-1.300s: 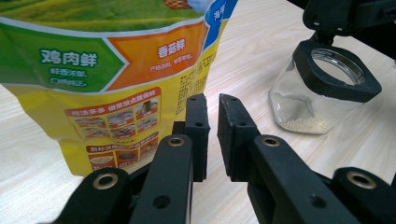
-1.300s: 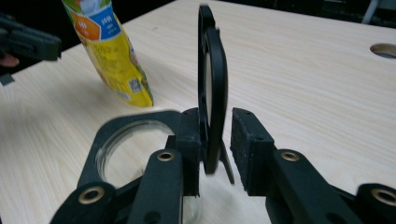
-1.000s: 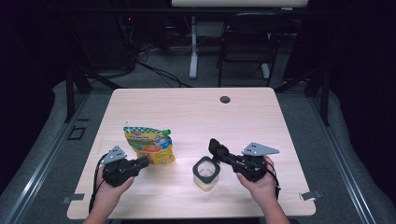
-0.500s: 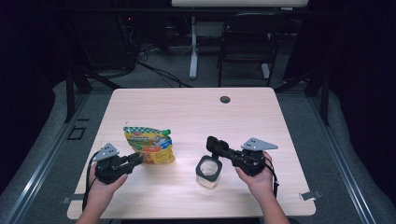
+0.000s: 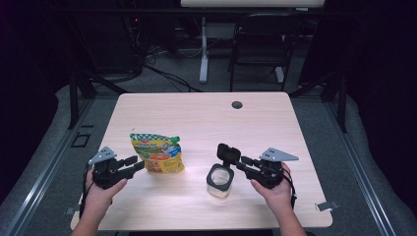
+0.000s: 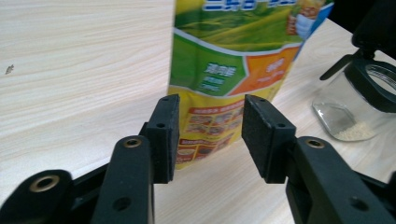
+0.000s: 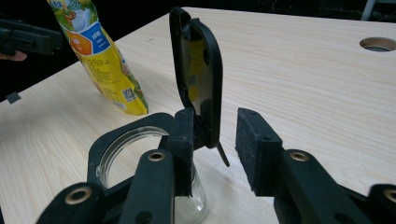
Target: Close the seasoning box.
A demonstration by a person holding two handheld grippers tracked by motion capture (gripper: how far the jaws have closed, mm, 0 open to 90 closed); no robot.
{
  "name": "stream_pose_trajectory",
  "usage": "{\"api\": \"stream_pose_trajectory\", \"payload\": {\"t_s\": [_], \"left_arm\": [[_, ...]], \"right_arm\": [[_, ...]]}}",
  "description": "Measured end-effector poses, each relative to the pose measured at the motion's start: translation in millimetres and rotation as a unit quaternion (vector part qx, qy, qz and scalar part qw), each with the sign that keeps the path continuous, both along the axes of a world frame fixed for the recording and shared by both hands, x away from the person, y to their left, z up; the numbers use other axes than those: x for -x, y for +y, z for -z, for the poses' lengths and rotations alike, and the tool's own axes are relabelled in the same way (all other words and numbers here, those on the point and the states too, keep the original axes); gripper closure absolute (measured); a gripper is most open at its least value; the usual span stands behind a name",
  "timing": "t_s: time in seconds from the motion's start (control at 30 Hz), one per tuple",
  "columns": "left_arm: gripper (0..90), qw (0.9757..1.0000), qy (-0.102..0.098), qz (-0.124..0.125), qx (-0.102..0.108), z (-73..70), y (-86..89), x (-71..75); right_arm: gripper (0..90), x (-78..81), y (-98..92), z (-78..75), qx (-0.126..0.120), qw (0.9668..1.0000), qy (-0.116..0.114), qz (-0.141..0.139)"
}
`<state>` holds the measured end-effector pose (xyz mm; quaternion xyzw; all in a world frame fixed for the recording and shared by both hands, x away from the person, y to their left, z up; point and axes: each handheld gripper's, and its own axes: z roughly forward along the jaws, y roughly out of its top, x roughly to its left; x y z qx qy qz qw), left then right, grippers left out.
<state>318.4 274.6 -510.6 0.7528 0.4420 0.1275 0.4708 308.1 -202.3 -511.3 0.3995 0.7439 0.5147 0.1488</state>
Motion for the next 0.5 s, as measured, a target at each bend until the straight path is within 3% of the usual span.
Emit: {"api": "stream_pose_trajectory", "payload": {"t_s": [0.17,0.23,0.5], "left_arm": [[50.4,1.0000,0.001,0.003,-0.001,3.1,0.0,-6.7],[47.8,0.9999,-0.009,0.006,0.003,4.5,-1.2,-9.4],[41.3,0.9994,-0.016,0.031,-0.001,9.4,-6.4,-19.1]], "right_arm": [[65.4,4.8,-3.1,1.3,0.003,1.0000,0.000,0.002],[64.9,5.9,-4.6,1.3,0.006,1.0000,0.002,0.002],[64.5,11.4,-6.1,2.9,0.007,0.9999,0.000,0.007]]}}
